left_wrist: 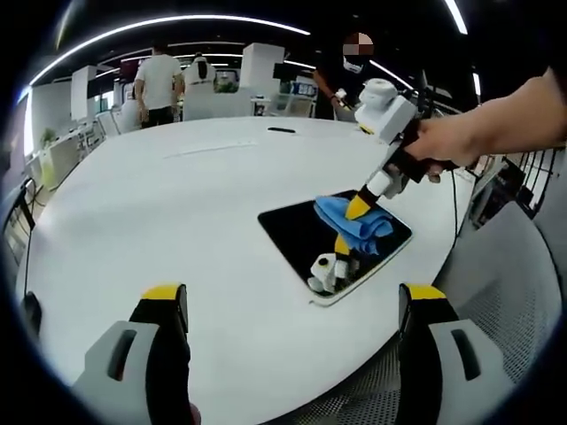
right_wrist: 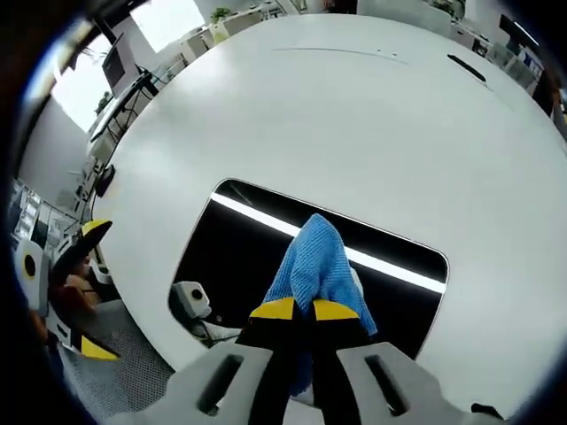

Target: Wipe the mirror surface with the cleaning cloth until all visible marks leave the cleaned area.

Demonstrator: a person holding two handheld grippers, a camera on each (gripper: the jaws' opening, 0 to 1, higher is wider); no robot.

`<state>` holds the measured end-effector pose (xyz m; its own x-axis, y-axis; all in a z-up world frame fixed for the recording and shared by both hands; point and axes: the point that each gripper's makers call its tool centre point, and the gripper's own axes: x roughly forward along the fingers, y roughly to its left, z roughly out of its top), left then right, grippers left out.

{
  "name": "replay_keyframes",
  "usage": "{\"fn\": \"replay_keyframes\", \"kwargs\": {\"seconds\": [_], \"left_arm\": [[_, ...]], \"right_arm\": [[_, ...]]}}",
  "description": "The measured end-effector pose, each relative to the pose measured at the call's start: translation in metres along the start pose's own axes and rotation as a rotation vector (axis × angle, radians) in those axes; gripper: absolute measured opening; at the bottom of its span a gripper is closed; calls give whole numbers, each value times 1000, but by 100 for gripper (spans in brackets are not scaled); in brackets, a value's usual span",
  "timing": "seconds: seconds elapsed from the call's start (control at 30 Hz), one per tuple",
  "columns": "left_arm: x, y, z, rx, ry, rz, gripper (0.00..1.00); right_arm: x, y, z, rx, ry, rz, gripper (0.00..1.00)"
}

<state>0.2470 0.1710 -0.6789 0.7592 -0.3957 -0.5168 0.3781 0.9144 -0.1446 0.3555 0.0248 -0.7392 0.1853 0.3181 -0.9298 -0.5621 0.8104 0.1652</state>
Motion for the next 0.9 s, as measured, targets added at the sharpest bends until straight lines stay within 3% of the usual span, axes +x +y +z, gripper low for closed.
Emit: {"fn": "replay_keyframes", "kwargs": {"seconds": [0.9], "left_arm": [[2, 1, -3, -1, 12, -3, 97]], "right_arm": [[7, -15, 38, -43, -13, -2, 0]]}}
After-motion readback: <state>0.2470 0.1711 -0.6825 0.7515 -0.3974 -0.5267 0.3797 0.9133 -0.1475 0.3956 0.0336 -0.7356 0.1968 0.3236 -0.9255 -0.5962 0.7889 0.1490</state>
